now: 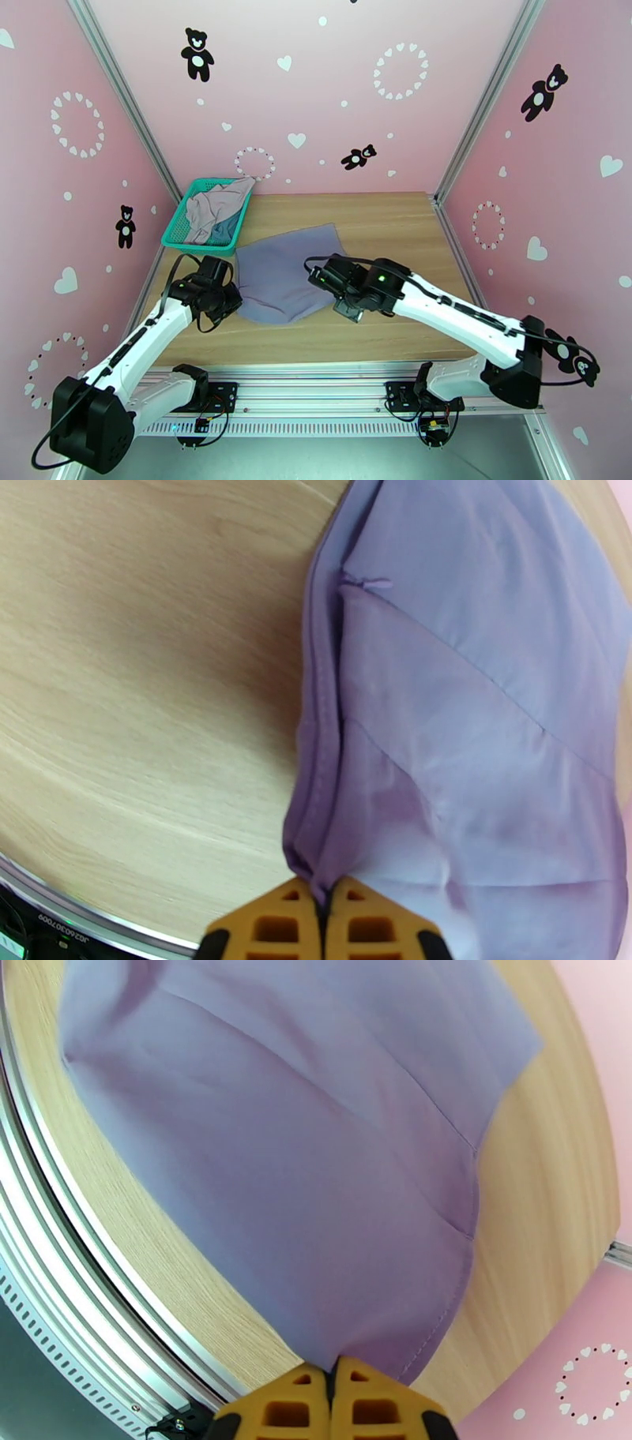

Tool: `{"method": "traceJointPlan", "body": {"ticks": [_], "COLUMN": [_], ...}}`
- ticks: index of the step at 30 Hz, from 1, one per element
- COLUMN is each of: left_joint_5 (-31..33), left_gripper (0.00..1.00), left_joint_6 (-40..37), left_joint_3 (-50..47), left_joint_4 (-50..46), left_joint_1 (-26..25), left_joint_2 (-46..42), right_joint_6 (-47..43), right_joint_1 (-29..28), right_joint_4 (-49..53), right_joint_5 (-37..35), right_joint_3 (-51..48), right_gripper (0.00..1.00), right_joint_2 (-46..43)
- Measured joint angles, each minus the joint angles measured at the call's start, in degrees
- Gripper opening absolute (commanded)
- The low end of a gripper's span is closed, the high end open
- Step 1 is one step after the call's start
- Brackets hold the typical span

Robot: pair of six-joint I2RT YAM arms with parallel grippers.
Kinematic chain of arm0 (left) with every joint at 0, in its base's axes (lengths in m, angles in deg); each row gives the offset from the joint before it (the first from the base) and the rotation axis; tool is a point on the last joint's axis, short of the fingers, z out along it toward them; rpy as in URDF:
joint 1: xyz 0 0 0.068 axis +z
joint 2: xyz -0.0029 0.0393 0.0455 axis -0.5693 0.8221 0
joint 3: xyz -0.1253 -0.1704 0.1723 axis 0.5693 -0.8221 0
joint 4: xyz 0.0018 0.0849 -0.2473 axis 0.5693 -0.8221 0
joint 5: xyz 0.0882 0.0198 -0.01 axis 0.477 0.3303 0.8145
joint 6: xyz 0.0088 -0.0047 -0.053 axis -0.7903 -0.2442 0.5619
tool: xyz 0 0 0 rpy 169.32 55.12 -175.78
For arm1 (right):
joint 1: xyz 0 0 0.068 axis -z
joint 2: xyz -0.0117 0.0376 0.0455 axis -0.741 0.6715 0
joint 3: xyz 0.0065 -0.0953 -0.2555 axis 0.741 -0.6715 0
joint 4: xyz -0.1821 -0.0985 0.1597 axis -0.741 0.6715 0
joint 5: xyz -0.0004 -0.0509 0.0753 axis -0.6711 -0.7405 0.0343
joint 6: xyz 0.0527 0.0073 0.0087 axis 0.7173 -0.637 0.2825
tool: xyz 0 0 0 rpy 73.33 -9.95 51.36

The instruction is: Fold and stack the mixed laundry pile

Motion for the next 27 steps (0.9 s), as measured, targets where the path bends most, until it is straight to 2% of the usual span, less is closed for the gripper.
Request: {"method": "traceJointPlan", "body": {"ticks": [5,8,18,27], "left_joint_5": [-0.6,-0.2,2.9,4.4], "left_gripper": [0.0,0.0,0.0,0.0], "left_joint_6": [1.0,1.2,-0.8,-2.5], "left_joint_3": [0.1,2.1,19.1,28.4], "left_joint_4": [-1.2,-2.7,-0.4,2.5], "left_joint_1": [-0.3,-0.3,2.9,4.9], "left_joint_2": [-3.3,-2.0,18.2,35.6], "right_joint_6": [-1.3,-3.1,-12.1,-19.4], "right_joint_1": [0.3,1.7,16.9,23.2], "right_joint_4": [1.6,1.4,-7.1,-13.1], "right_joint_5": [-0.6,-1.2,-4.2,-3.3], "right_joint_3": [0.0,0.1,8.7,22.1], "right_gripper": [0.0,0.0,0.0,0.0], "right_joint_2": [-0.1,0.4,13.8,31.9]}}
